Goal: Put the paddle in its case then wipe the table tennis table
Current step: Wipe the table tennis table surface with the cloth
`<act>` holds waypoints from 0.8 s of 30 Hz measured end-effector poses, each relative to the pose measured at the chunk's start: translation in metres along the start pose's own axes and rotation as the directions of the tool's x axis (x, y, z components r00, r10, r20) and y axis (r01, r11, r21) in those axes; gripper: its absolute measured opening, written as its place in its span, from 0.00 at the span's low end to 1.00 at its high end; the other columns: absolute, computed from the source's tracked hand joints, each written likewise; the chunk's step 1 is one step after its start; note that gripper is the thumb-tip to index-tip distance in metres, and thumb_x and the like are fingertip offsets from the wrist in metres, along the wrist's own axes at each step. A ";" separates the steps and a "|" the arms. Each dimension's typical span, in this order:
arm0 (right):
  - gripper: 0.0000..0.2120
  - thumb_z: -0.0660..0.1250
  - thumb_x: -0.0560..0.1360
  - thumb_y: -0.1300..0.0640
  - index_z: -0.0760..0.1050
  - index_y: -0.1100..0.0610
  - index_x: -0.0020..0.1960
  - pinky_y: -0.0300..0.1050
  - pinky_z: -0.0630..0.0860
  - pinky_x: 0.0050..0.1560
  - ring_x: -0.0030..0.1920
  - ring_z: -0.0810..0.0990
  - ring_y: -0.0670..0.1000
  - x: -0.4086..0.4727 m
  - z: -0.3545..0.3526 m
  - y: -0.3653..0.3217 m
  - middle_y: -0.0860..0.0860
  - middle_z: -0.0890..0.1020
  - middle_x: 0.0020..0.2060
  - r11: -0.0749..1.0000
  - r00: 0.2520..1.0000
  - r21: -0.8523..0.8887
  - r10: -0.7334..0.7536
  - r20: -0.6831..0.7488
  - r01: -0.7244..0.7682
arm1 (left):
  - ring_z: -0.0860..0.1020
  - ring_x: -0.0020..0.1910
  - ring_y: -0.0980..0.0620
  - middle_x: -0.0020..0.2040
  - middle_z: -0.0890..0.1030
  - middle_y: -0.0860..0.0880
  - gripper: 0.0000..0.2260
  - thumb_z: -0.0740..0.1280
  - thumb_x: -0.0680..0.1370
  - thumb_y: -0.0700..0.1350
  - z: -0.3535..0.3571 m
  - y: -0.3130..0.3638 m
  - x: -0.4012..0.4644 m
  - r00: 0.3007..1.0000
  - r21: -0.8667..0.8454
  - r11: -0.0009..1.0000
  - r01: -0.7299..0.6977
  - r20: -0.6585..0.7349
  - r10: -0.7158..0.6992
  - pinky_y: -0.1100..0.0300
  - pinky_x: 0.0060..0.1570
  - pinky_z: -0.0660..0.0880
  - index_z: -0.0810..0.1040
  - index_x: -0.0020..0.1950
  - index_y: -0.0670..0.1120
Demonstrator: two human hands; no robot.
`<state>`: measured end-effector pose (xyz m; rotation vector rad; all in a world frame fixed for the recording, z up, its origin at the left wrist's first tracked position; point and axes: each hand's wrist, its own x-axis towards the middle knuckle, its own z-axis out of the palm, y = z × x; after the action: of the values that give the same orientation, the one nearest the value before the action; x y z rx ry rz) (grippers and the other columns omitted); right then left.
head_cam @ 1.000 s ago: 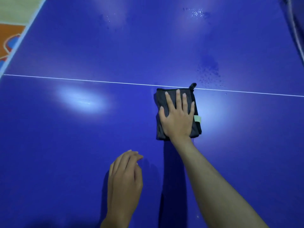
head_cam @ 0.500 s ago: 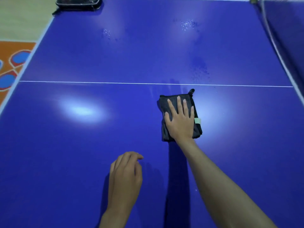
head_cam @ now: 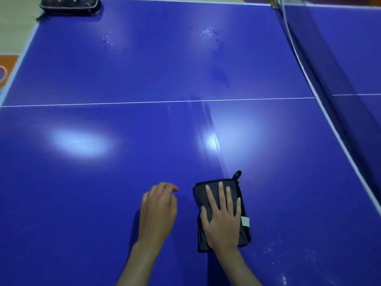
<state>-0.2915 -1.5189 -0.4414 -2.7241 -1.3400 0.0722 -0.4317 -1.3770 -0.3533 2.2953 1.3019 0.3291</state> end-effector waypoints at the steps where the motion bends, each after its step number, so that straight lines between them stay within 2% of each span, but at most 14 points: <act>1: 0.31 0.55 0.83 0.40 0.53 0.43 0.85 0.66 0.57 0.80 0.84 0.51 0.55 0.009 0.000 0.000 0.52 0.52 0.85 1.000 1.000 -0.002 0.000 -0.005 0.000 | 0.77 0.52 0.53 0.52 0.80 0.58 0.09 0.66 0.80 0.38 0.004 0.001 0.003 1.000 -0.003 1.000 0.012 0.006 -0.012 0.54 0.56 0.71 0.80 0.54 0.50; 8: 0.30 0.54 0.83 0.40 0.56 0.43 0.84 0.64 0.53 0.81 0.84 0.53 0.55 0.155 0.004 0.001 0.52 0.56 0.84 0.999 0.996 0.030 -0.027 -0.087 0.030 | 0.76 0.52 0.58 0.52 0.78 0.61 0.10 0.64 0.80 0.39 0.036 0.020 0.032 0.993 -0.036 0.993 0.117 0.012 -0.116 0.56 0.57 0.71 0.79 0.54 0.53; 12: 0.30 0.52 0.82 0.40 0.58 0.42 0.83 0.63 0.51 0.81 0.84 0.54 0.55 0.251 0.011 0.000 0.51 0.57 0.84 0.997 0.991 0.058 -0.040 -0.126 0.047 | 0.75 0.52 0.60 0.51 0.77 0.64 0.11 0.57 0.80 0.44 0.056 0.032 0.049 0.990 -0.035 0.990 0.138 -0.038 -0.139 0.59 0.55 0.68 0.77 0.54 0.57; 16: 0.30 0.50 0.82 0.40 0.61 0.44 0.83 0.63 0.50 0.81 0.83 0.56 0.55 0.331 0.016 -0.002 0.52 0.59 0.83 0.995 0.987 0.077 -0.056 -0.154 0.068 | 0.77 0.50 0.57 0.51 0.79 0.62 0.14 0.54 0.76 0.43 0.077 0.039 0.064 0.985 -0.048 0.990 0.131 -0.109 -0.136 0.55 0.50 0.73 0.76 0.53 0.55; 20: 0.30 0.49 0.82 0.40 0.60 0.44 0.83 0.63 0.49 0.82 0.83 0.55 0.56 0.372 0.018 -0.001 0.52 0.59 0.83 0.990 0.985 0.079 -0.105 -0.136 0.116 | 0.76 0.50 0.57 0.51 0.80 0.60 0.16 0.54 0.75 0.42 0.086 0.052 0.072 0.982 -0.037 0.990 0.140 -0.123 -0.143 0.54 0.48 0.75 0.78 0.54 0.54; 24: 0.31 0.46 0.82 0.41 0.60 0.46 0.83 0.63 0.49 0.82 0.83 0.56 0.56 0.360 0.016 0.003 0.52 0.60 0.83 0.988 0.987 0.089 -0.118 -0.107 0.128 | 0.75 0.50 0.57 0.51 0.78 0.61 0.15 0.55 0.78 0.42 0.077 0.068 0.064 0.990 0.023 0.993 0.118 -0.081 -0.115 0.56 0.49 0.74 0.78 0.56 0.53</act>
<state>-0.0708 -1.2348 -0.4562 -2.5247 -1.4329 -0.0120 -0.3147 -1.3736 -0.3861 2.2379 1.4821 0.3680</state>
